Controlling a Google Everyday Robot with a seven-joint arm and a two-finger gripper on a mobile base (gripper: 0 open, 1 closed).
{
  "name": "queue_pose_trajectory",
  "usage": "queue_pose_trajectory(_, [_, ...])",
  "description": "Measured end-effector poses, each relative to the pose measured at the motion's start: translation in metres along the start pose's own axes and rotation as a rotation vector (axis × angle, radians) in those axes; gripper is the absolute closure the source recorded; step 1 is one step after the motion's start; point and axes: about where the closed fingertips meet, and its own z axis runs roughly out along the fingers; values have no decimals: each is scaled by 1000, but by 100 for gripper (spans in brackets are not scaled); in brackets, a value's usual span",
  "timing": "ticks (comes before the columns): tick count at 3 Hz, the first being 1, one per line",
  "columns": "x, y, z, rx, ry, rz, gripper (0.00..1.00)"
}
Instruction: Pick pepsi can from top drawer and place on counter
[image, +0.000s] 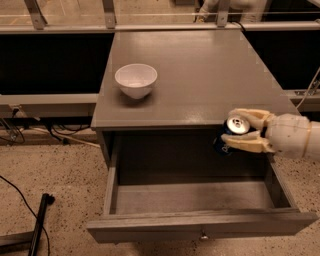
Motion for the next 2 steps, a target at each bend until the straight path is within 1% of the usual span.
queue_pose_trajectory(1, [-68,-36,-22,-115,-35,-89,100])
queue_pose_trajectory(2, [-104,-55,-17,-248,-69,-120,100])
